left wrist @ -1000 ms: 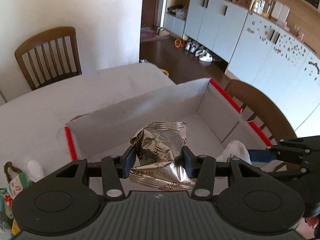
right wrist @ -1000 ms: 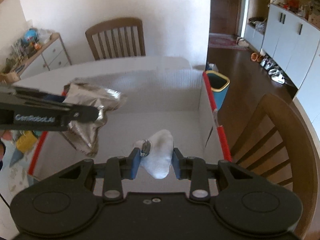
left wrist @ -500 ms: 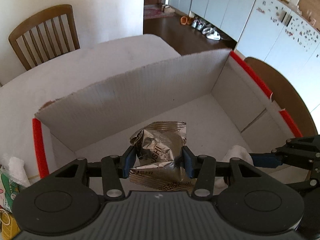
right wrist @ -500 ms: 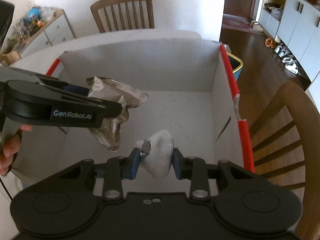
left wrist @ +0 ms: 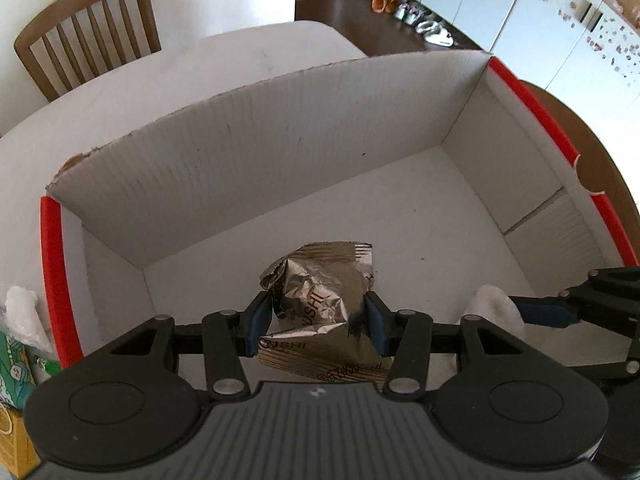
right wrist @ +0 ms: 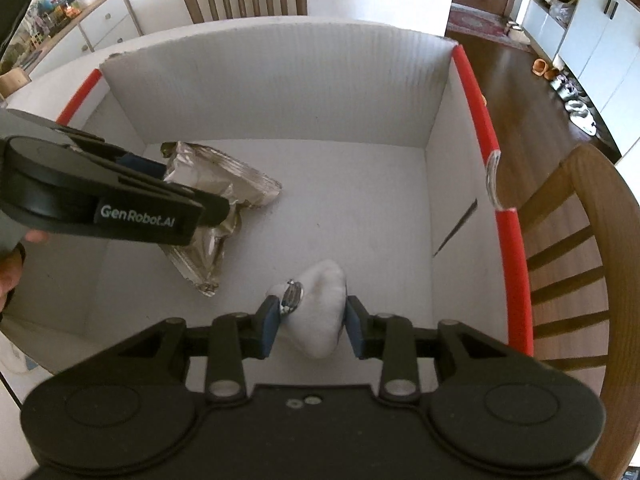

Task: Organize objects
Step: 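Carry the foil bag and white cloth with both tools over the red box, then open the left tool to drop the foil bag while the right tool releases the cloth, then withdraw both tools from the box back toward the cluttered items, then grasp the grey tape dispenser with the left tool while the right tool grasps the yellow box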

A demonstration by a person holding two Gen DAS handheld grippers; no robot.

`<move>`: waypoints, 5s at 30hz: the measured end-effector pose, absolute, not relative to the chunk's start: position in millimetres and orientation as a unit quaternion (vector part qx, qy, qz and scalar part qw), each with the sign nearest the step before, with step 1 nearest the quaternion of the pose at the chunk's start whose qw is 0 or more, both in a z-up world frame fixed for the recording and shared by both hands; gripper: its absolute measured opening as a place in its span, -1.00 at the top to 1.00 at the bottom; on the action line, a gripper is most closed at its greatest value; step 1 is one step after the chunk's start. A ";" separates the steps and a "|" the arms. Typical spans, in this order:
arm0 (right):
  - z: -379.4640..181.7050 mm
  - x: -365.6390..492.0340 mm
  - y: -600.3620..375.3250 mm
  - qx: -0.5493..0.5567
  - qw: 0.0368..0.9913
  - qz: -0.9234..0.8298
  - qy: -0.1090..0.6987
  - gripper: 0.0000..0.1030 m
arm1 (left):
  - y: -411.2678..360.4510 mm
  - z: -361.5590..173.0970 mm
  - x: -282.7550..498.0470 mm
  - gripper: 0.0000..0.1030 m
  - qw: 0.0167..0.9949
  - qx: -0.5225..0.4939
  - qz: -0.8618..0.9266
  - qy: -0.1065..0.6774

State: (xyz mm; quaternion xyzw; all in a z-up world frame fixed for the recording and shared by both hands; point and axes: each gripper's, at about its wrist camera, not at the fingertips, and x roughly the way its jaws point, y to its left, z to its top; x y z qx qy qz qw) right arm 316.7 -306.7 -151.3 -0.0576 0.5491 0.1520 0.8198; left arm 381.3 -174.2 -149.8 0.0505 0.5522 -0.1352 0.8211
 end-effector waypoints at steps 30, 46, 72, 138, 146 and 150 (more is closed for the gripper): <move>-90.6 290.9 -313.9 -0.015 0.852 0.163 0.497 -0.06 | -148.6 -78.2 333.6 -0.02 0.860 0.020 -0.149 0.487; -34.5 235.1 -286.5 -0.015 0.895 0.159 0.416 -0.14 | -108.4 -27.9 275.5 -0.02 0.900 -0.005 -0.177 0.398; -8.4 160.1 -176.3 -0.002 0.920 0.180 0.350 -0.63 | 35.2 -9.7 189.1 -0.34 0.928 -0.050 -0.124 0.347; -132.9 246.5 21.9 -0.061 0.892 0.178 0.411 -0.85 | 236.4 -164.6 269.1 -1.00 0.924 -0.023 0.048 0.378; -149.9 260.7 32.8 -0.060 0.890 0.152 0.425 -0.85 | 238.9 -179.6 280.6 -1.00 0.915 -0.034 0.072 0.395; -155.4 264.6 37.4 -0.060 0.888 0.138 0.434 -0.84 | 236.5 -186.1 282.7 -1.00 0.911 -0.035 0.080 0.402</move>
